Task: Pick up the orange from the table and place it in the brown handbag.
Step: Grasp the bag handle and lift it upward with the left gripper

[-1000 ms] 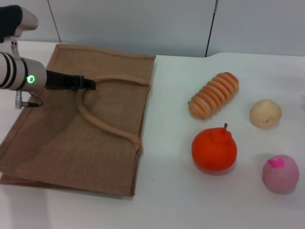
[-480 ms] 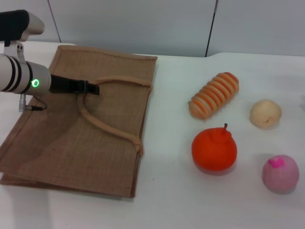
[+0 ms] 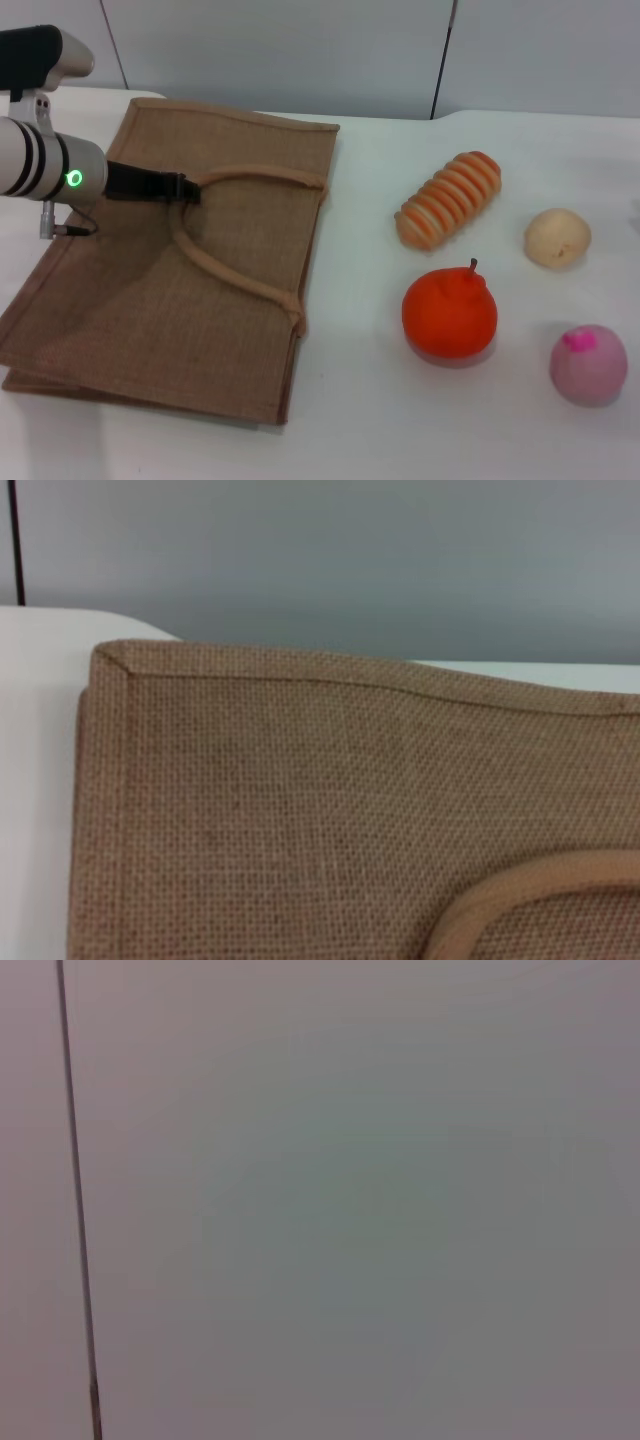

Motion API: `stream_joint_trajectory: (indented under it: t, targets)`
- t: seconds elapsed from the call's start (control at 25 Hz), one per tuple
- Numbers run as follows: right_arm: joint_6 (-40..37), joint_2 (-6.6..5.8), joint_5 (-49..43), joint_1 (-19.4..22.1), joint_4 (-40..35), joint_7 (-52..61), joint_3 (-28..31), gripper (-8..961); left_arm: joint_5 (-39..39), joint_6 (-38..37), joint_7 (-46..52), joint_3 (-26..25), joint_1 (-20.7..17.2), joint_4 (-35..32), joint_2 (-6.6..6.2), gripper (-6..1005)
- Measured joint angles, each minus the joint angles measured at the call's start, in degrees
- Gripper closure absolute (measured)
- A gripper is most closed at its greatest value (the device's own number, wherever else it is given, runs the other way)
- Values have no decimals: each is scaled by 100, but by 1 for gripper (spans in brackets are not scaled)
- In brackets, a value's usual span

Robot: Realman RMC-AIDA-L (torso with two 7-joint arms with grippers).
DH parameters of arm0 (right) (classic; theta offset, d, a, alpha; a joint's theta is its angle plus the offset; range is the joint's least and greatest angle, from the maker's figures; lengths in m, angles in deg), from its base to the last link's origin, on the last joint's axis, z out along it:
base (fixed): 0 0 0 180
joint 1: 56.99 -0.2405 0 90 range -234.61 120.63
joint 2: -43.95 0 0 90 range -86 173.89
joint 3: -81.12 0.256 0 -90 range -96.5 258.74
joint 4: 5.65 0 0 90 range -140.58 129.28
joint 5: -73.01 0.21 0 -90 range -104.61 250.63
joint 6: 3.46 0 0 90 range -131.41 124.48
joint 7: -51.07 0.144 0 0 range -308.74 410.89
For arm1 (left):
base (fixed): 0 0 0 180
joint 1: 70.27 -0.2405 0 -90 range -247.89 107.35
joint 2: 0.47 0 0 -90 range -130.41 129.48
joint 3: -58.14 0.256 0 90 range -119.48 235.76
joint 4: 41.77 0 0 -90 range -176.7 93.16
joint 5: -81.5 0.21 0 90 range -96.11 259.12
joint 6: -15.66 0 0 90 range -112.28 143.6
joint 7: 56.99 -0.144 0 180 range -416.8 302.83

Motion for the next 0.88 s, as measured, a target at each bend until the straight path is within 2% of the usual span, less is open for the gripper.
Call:
stream_joint_trajectory:
  t: [0.24, 0.44, 0.68, 0.88]
  targets:
    - [-15, 0, 0, 0, 0, 17, -11, 74, 142, 27, 35, 1, 37, 58, -16, 680]
    - [-15, 0, 0, 0, 0, 19, -17, 74, 166, 41, 43, 1, 68, 132, -24, 673]
    - [6, 0, 0, 16, 0, 9, -12, 74, 123, 44, 19, -14, 57, 113, -21, 842]
    - [11, 0, 0, 30, 0, 5, -3, 74, 56, 42, -47, -63, 32, 84, -5, 851]
